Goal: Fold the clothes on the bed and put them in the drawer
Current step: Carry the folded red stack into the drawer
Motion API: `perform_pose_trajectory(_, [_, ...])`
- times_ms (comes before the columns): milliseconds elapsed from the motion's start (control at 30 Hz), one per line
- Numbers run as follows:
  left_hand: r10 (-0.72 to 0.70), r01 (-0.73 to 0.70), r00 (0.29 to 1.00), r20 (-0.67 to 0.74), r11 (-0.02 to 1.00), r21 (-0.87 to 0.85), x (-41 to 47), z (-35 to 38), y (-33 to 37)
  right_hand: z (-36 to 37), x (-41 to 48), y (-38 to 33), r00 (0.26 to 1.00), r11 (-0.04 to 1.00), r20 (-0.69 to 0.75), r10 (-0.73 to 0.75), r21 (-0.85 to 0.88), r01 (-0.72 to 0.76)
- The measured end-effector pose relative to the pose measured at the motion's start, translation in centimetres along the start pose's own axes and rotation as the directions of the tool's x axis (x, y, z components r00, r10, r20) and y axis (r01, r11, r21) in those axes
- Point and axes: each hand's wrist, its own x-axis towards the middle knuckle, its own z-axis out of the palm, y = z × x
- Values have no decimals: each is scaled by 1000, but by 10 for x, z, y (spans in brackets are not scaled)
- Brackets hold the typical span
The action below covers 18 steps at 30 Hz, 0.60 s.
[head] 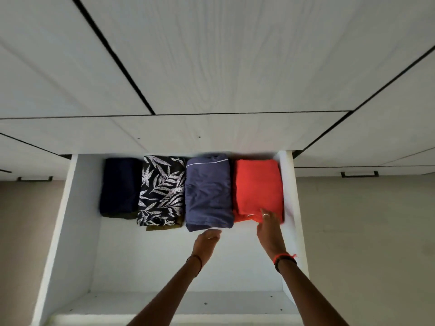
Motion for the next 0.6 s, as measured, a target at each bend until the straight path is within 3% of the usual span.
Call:
perform_pose_trajectory(100, [-137, 93, 977, -164, 963, -251, -41, -45, -40, 2, -54, 4, 992, 996, 94, 81, 31, -85])
perform_pose_trajectory(167, [-283, 131, 904, -322, 898, -421, -67, -75, -65, 4, -86, 5, 989, 997, 127, 78, 14, -80])
perform_pose_trajectory(300, [-332, 186, 740, -585, 937, -296, -115, -121, -113, 17, -144, -2, 982, 998, 180, 55, -8, -55])
perform_pose_trajectory(367, [-424, 291, 703, -571, 904, -313, -137, -134, -143, 30, -168, 1, 991, 996, 107, 76, -56, -71])
perform_pose_trajectory(467, [-595, 500, 692, -409, 803, -324, -157, -142, -182, 38, -197, 7, 965, 969, -98, 245, -17, -248])
perform_pose_trajectory(500, [-603, 514, 708, -367, 797, -317, -161, -140, -195, 38, -205, 10, 940, 950, -136, 312, 47, -309])
perform_pose_trajectory(600, [-653, 444, 740, -163, 655, -612, -183, -138, -198, 46, -229, 12, 887, 901, -179, 425, 174, -396])
